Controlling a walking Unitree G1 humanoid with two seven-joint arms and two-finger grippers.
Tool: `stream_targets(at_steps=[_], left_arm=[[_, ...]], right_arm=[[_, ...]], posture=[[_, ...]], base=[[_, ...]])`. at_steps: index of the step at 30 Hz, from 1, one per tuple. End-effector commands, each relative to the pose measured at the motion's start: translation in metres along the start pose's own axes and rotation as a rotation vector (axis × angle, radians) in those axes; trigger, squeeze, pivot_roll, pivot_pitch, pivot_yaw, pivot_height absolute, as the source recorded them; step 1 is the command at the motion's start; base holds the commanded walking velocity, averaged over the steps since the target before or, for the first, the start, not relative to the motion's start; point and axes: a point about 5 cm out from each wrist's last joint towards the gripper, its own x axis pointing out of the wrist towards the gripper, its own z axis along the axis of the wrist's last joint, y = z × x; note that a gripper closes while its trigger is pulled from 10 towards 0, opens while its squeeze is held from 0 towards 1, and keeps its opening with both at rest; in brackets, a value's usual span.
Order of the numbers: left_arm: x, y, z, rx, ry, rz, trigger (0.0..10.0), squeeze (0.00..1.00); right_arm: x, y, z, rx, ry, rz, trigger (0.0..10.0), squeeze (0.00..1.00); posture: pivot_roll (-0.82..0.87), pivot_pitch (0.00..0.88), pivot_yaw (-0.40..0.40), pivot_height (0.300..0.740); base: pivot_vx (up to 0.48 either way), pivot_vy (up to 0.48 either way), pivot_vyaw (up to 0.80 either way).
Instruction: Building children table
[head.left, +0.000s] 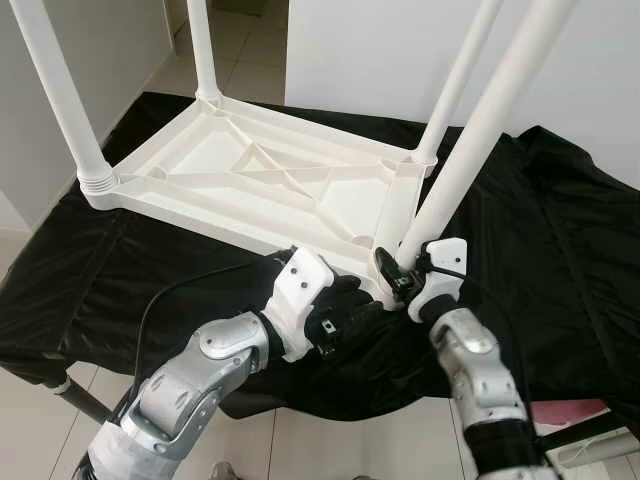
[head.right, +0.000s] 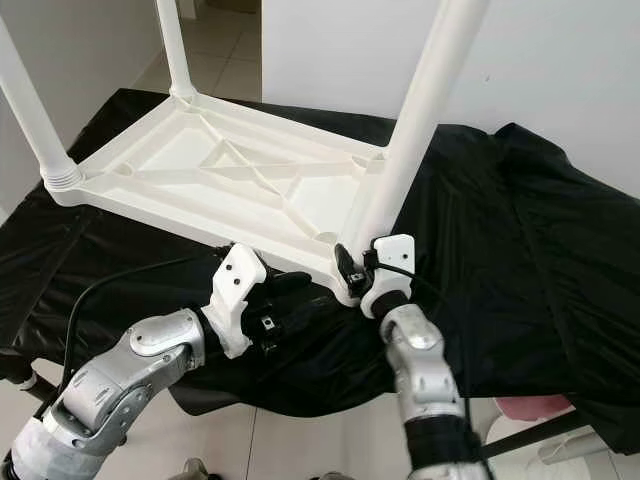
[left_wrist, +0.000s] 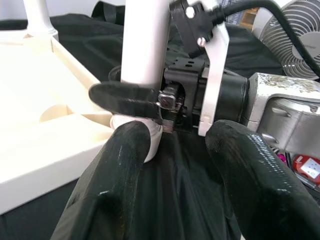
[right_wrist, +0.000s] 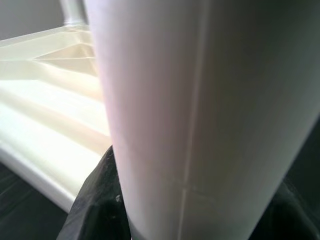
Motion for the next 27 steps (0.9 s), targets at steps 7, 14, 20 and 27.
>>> stream_targets(at_steps=[7, 14, 20, 27], left_arm=[[-0.001, -0.005, 0.001, -0.014, -0.005, -0.042, 10.0, 0.0], [-0.001, -0.005, 0.001, -0.023, -0.007, -0.037, 10.0, 0.0], [-0.001, -0.005, 0.0, -0.023, -0.008, -0.027, 10.0, 0.0], [0.0, -0.006, 0.0, -0.024, -0.011, -0.024, 10.0, 0.0]], right_arm=[[-0.014, 0.013, -0.019, 0.038, 0.136, -0.184, 10.0, 0.0], [-0.016, 0.012, -0.016, 0.038, 0.136, -0.198, 10.0, 0.0], [-0.019, 0.013, -0.011, 0.061, 0.104, -0.204, 10.0, 1.0], [-0.018, 0.013, -0.002, 0.069, 0.054, -0.106, 10.0, 1.0]], posture=[[0.02, 0.06, -0.081, 0.74], [0.02, 0.062, -0.085, 0.74], [0.02, 0.057, -0.086, 0.74], [0.02, 0.049, -0.089, 0.74]], base=[[0.0, 0.0, 0.0], [0.0, 0.0, 0.0], [0.0, 0.0, 0.0], [0.0, 0.0, 0.0]])
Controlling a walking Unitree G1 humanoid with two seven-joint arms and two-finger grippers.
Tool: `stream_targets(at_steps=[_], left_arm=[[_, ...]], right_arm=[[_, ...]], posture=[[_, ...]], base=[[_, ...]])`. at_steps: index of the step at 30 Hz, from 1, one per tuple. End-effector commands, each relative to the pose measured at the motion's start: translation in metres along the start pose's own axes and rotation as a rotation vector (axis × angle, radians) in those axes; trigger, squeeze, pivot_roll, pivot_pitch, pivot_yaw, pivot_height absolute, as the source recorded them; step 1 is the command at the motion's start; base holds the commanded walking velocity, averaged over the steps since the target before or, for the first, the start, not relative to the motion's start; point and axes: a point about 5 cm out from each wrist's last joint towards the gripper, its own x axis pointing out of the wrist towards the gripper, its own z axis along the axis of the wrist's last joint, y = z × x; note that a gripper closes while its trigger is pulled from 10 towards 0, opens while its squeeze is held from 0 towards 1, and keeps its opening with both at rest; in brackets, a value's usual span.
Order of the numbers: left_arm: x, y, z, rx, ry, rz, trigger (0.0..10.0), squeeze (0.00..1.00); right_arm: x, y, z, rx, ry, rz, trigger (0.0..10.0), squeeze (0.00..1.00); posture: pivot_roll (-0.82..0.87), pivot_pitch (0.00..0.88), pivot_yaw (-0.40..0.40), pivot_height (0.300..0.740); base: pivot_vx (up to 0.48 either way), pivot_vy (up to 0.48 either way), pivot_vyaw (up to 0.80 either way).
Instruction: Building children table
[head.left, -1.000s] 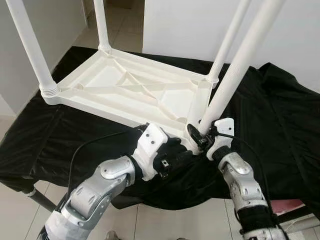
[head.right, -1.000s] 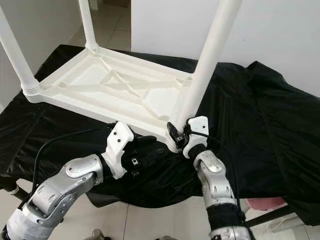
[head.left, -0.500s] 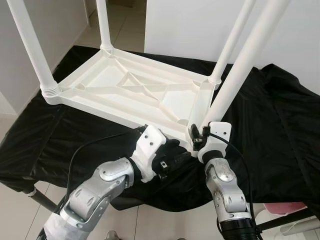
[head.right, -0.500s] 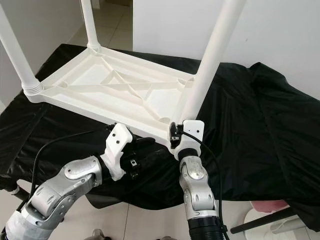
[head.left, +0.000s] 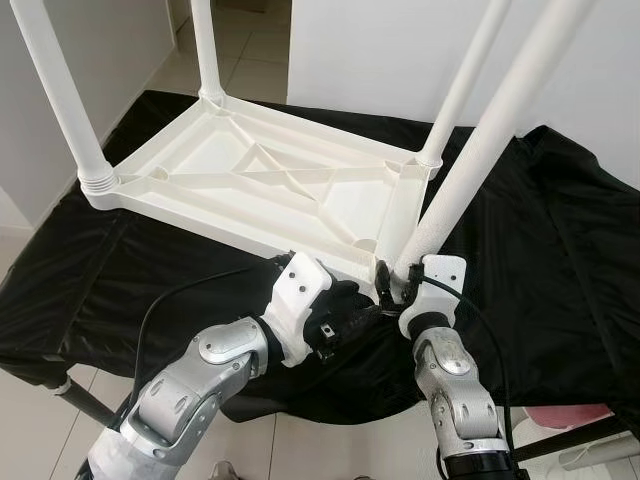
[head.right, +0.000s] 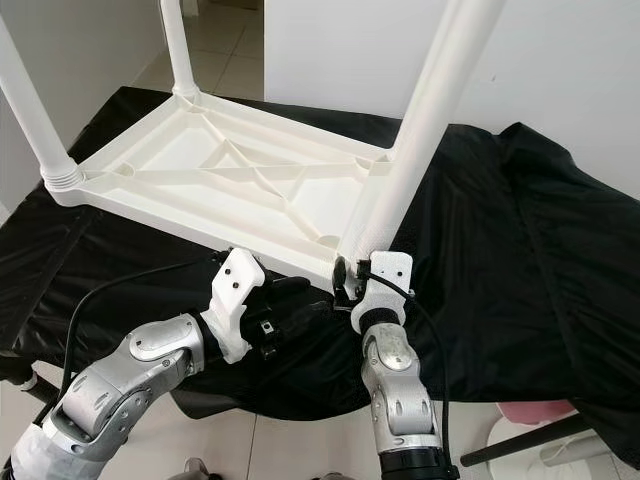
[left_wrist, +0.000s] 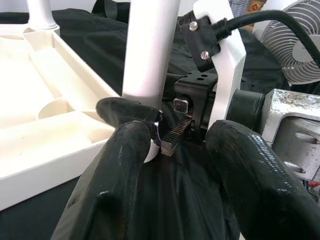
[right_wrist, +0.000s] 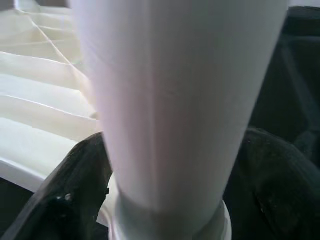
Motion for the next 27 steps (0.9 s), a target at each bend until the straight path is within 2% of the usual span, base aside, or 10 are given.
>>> stream_targets(at_steps=[1, 2, 3, 4, 8, 15, 17, 22, 25, 27], left_arm=[[0.0, -0.004, 0.001, -0.001, -0.009, -0.024, 10.0, 0.0], [0.0, -0.004, 0.001, -0.002, -0.01, -0.025, 10.0, 0.0], [0.0, -0.004, 0.001, -0.002, -0.01, -0.025, 10.0, 0.0], [0.001, -0.004, 0.001, -0.002, -0.011, -0.025, 10.0, 0.0], [0.002, -0.003, 0.002, 0.004, -0.012, -0.024, 10.0, 0.0], [0.004, -0.003, 0.004, 0.0, -0.024, -0.023, 10.0, 0.0], [0.004, -0.003, 0.004, 0.002, -0.022, -0.027, 10.0, 0.0], [0.003, 0.0, 0.004, 0.01, -0.017, -0.025, 10.0, 0.0], [0.002, 0.002, 0.005, 0.016, -0.015, -0.023, 10.0, 0.0], [0.002, 0.002, 0.005, 0.019, -0.016, -0.023, 10.0, 0.0]], right_arm=[[-0.003, 0.002, 0.001, 0.038, -0.015, 0.048, 10.0, 1.0], [-0.004, -0.002, 0.004, 0.034, -0.033, 0.096, 10.0, 0.0], [-0.004, -0.002, 0.004, 0.034, -0.033, 0.096, 10.0, 0.0], [-0.007, -0.011, 0.006, 0.021, -0.047, 0.178, 10.0, 0.0], [-0.004, -0.034, 0.007, 0.006, -0.036, 0.242, 10.0, 0.0], [0.004, -0.054, 0.014, -0.053, -0.045, 0.334, 10.0, 0.0], [0.009, -0.063, 0.019, -0.109, -0.04, 0.449, 10.0, 0.0], [0.015, -0.066, 0.021, -0.129, -0.03, 0.514, 10.0, 0.0], [0.023, -0.066, 0.024, -0.163, -0.026, 0.562, 10.0, 0.0], [0.03, -0.057, 0.021, -0.201, -0.009, 0.642, 10.0, 0.0]], posture=[[0.02, 0.047, -0.089, 0.74], [0.02, 0.042, -0.091, 0.74], [0.02, 0.042, -0.091, 0.74], [0.02, 0.042, -0.091, 0.74], [0.01, 0.038, -0.089, 0.74], [0.01, 0.029, -0.086, 0.74], [0.02, 0.025, -0.083, 0.74], [0.02, 0.019, -0.083, 0.74], [0.02, 0.013, -0.079, 0.74], [0.02, 0.009, -0.074, 0.74]], base=[[0.0, 0.0, 0.0], [0.0, 0.0, 0.0], [0.0, 0.0, 0.0], [0.0, 0.0, 0.0], [0.0, 0.0, 0.0], [0.0, 0.0, 0.0], [0.0, 0.0, 0.0], [0.0, 0.0, 0.0], [0.0, 0.0, 0.0], [0.0, 0.0, 0.0]])
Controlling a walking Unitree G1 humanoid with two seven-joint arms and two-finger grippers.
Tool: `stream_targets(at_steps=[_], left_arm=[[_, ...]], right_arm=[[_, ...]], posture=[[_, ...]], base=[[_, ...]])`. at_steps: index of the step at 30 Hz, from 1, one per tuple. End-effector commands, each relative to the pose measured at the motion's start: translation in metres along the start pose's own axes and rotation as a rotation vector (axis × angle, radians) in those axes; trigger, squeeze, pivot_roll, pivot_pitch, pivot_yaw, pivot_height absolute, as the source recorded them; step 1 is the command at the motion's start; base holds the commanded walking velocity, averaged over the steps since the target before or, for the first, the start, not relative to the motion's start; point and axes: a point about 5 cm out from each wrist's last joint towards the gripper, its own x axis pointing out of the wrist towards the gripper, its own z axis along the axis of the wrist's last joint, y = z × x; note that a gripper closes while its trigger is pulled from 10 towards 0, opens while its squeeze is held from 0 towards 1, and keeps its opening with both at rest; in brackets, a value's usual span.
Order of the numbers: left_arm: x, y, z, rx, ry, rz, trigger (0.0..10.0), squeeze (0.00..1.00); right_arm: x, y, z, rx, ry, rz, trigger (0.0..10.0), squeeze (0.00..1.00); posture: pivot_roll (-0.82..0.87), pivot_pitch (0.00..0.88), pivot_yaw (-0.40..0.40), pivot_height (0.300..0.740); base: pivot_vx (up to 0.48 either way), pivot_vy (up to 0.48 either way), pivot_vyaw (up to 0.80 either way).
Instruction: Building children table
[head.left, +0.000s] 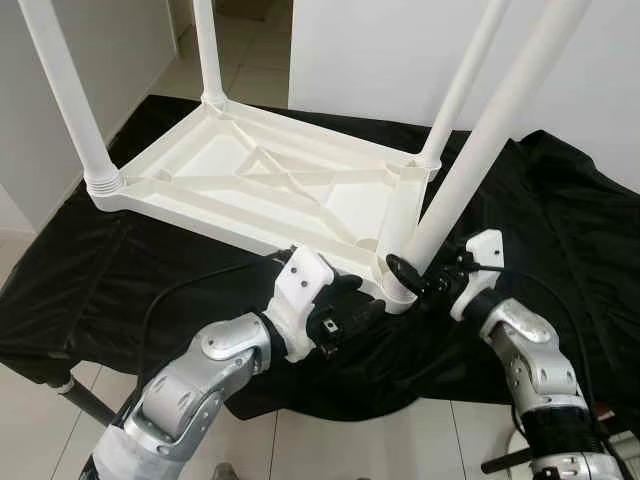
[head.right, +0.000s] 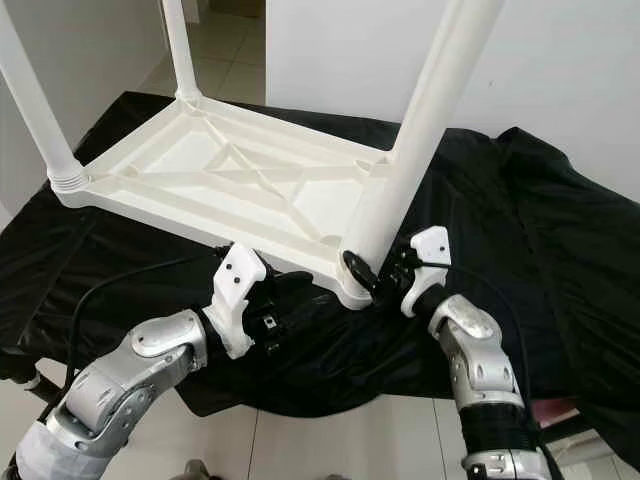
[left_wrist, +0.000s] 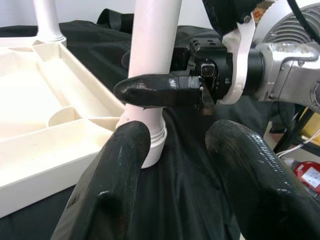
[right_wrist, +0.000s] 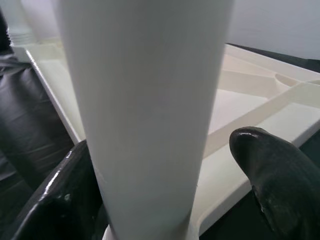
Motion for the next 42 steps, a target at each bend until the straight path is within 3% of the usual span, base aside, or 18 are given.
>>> stream_targets(at_steps=[1, 4, 5, 17, 18, 19, 26, 30, 38, 42], left_arm=[[0.002, -0.001, 0.002, 0.013, -0.002, -0.035, 10.0, 0.0], [0.002, -0.001, 0.002, 0.017, -0.002, -0.033, 10.0, 0.0], [0.001, -0.001, 0.002, 0.021, -0.001, -0.028, 10.0, 0.0], [-0.006, 0.0, 0.002, 0.016, 0.006, -0.001, 10.0, 0.0], [-0.006, 0.0, 0.001, 0.016, 0.007, -0.002, 10.0, 0.0], [-0.006, 0.0, 0.001, 0.015, 0.007, -0.005, 10.0, 0.0], [-0.003, -0.002, 0.001, 0.011, 0.006, -0.02, 10.0, 0.0], [-0.003, -0.003, 0.0, 0.009, 0.007, -0.021, 10.0, 0.0], [-0.003, -0.005, -0.001, -0.001, 0.007, -0.027, 10.0, 0.0], [-0.002, -0.006, -0.002, -0.004, 0.006, -0.03, 10.0, 0.0]], right_arm=[[0.008, 0.004, -0.006, -0.03, 0.033, 0.075, 4.9, 0.0], [0.011, 0.004, -0.008, -0.032, 0.046, 0.104, 4.9, 0.0], [0.012, 0.003, -0.011, -0.029, 0.062, 0.121, 0.0, 0.0], [0.007, -0.004, -0.02, 0.011, 0.084, 0.162, 0.0, 0.0], [0.007, -0.005, -0.02, 0.001, 0.091, 0.145, 2.9, 0.0], [0.008, -0.007, -0.02, 0.008, 0.09, 0.124, 10.0, 0.0], [0.007, -0.005, -0.013, 0.027, 0.049, 0.056, 10.0, 0.0], [0.009, -0.006, -0.008, 0.043, 0.011, -0.086, 10.0, 0.0], [0.01, 0.018, -0.005, 0.092, -0.056, -0.24, 10.0, 0.0], [0.007, 0.028, -0.015, 0.155, -0.017, -0.412, 10.0, 0.0]], posture=[[0.03, 0.008, -0.079, 0.74], [0.03, 0.008, -0.079, 0.74], [0.04, 0.009, -0.08, 0.74], [0.07, 0.014, -0.084, 0.74], [0.06, 0.014, -0.085, 0.74], [0.06, 0.015, -0.084, 0.74], [0.04, 0.016, -0.084, 0.74], [0.04, 0.019, -0.085, 0.74], [0.03, 0.025, -0.09, 0.74], [0.03, 0.026, -0.093, 0.74]], base=[[0.0, 0.0, 0.0], [0.0, 0.0, 0.0], [0.0, 0.0, 0.0], [0.0, 0.0, 0.0], [0.0, 0.0, 0.0], [0.0, 0.0, 0.0], [0.0, 0.0, 0.0], [0.0, 0.0, 0.0], [0.0, 0.0, 0.0], [0.0, 0.0, 0.0]])
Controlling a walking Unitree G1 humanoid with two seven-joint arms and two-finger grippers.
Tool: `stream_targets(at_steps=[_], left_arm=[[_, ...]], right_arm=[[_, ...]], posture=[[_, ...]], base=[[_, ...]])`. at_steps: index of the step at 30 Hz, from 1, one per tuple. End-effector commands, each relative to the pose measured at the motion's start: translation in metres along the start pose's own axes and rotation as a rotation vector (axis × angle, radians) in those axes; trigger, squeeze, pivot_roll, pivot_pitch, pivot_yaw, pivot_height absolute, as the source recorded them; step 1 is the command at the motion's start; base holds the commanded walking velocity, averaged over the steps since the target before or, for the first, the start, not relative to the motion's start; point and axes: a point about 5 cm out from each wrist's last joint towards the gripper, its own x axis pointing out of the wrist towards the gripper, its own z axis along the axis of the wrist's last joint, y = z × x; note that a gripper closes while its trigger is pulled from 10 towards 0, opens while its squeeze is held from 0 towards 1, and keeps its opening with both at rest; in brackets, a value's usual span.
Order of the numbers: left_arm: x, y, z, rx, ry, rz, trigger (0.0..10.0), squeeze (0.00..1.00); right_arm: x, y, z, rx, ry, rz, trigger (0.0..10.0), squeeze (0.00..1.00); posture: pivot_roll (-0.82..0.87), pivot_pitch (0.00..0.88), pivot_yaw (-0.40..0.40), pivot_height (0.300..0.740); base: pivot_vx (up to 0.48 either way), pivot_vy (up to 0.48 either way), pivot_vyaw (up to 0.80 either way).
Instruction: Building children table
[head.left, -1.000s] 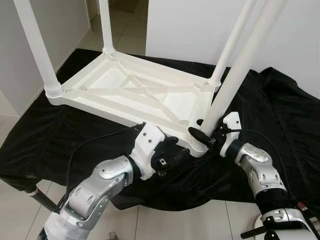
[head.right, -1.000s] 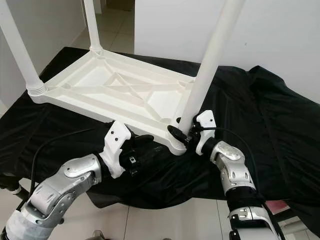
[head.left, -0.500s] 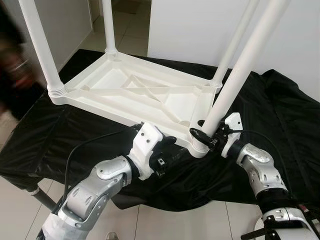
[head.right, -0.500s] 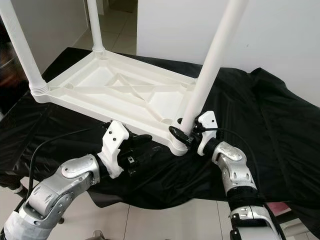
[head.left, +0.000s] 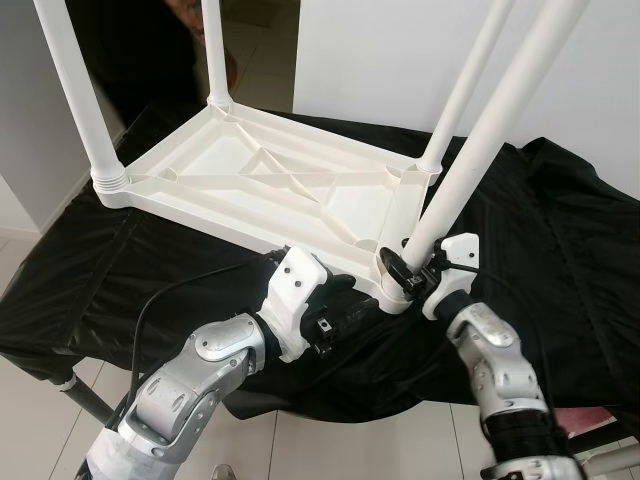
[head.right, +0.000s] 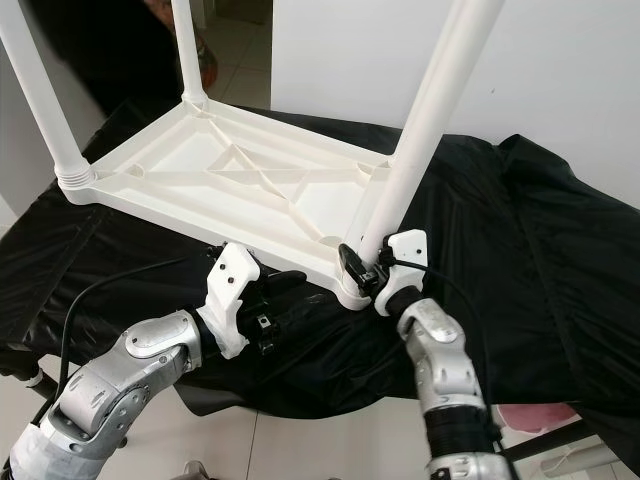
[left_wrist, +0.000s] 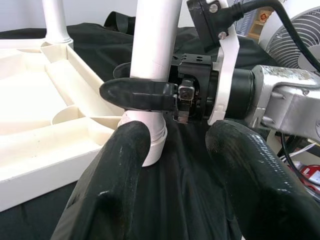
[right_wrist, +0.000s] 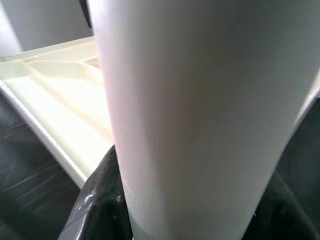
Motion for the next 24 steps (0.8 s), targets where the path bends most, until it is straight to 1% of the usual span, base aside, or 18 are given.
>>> stream_targets(at_steps=[1, 2, 3, 4, 6, 7, 8, 9, 11, 12, 13, 18, 23, 24], left_arm=[[0.001, -0.006, 0.0, 0.0, 0.003, -0.038, 10.0, 0.0], [0.001, -0.006, 0.0, -0.001, 0.002, -0.038, 10.0, 0.0], [0.001, -0.006, 0.0, -0.002, 0.002, -0.038, 10.0, 0.0], [0.001, -0.006, 0.0, -0.002, 0.002, -0.038, 10.0, 0.0], [0.002, -0.006, 0.0, -0.003, -0.001, -0.038, 10.0, 0.0], [0.002, -0.006, 0.0, -0.004, -0.002, -0.038, 10.0, 0.0], [0.002, -0.006, 0.0, -0.004, -0.002, -0.038, 10.0, 0.0], [0.002, -0.007, 0.0, -0.004, -0.003, -0.038, 10.0, 0.0], [0.002, -0.007, 0.0, -0.004, -0.003, -0.038, 10.0, 0.0], [0.002, -0.007, 0.0, -0.003, -0.003, -0.039, 10.0, 0.0], [0.002, -0.007, 0.0, -0.003, -0.002, -0.04, 10.0, 0.0], [0.002, -0.007, 0.0, -0.002, 0.0, -0.045, 10.0, 0.0], [0.002, -0.007, 0.0, 0.0, 0.0, -0.043, 10.0, 0.0], [0.002, -0.007, 0.0, -0.001, -0.001, -0.041, 10.0, 0.0]], right_arm=[[-0.004, -0.004, -0.004, 0.029, 0.024, -0.091, 10.0, 0.0], [-0.006, -0.001, -0.008, 0.025, 0.043, -0.129, 10.0, 0.0], [-0.009, 0.002, -0.012, 0.022, 0.07, -0.192, 10.0, 0.0], [-0.009, 0.002, -0.012, 0.022, 0.07, -0.192, 10.0, 0.0], [-0.012, 0.01, -0.017, 0.03, 0.109, -0.312, 10.0, 0.0], [-0.013, 0.013, -0.019, 0.029, 0.127, -0.349, 10.0, 0.0], [-0.013, 0.013, -0.019, 0.029, 0.127, -0.349, 10.0, 0.0], [-0.015, 0.017, -0.02, 0.041, 0.136, -0.376, 10.0, 0.0], [-0.016, 0.02, -0.02, 0.05, 0.142, -0.389, 10.0, 0.0], [-0.016, 0.029, -0.021, 0.085, 0.139, -0.364, 10.0, 0.0], [-0.016, 0.035, -0.02, 0.097, 0.13, -0.346, 10.0, 0.0], [-0.016, 0.035, -0.014, 0.113, 0.108, -0.349, 10.0, 0.0], [-0.017, 0.039, -0.014, 0.136, 0.105, -0.321, 10.0, 0.0], [-0.016, 0.042, -0.012, 0.143, 0.093, -0.31, 10.0, 0.91]], posture=[[0.03, 0.026, -0.093, 0.74], [0.03, 0.026, -0.093, 0.74], [0.03, 0.025, -0.096, 0.74], [0.03, 0.025, -0.096, 0.74], [0.03, 0.024, -0.094, 0.74], [0.03, 0.024, -0.094, 0.74], [0.03, 0.024, -0.094, 0.74], [0.03, 0.025, -0.098, 0.74], [0.03, 0.025, -0.098, 0.74], [0.03, 0.027, -0.095, 0.74], [0.03, 0.027, -0.092, 0.74], [0.02, 0.032, -0.09, 0.74], [0.02, 0.035, -0.091, 0.74], [0.02, 0.039, -0.092, 0.74]], base=[[0.0, 0.0, 0.0], [0.0, 0.0, 0.0], [0.0, 0.0, 0.0], [0.0, 0.0, 0.0], [0.0, 0.0, 0.0], [0.0, 0.0, 0.0], [0.0, 0.0, 0.0], [0.0, 0.0, 0.0], [0.0, 0.0, 0.0], [0.0, 0.0, 0.0], [0.0, 0.0, 0.0], [0.0, 0.0, 0.0], [0.0, 0.0, 0.0], [0.0, 0.0, 0.0]])
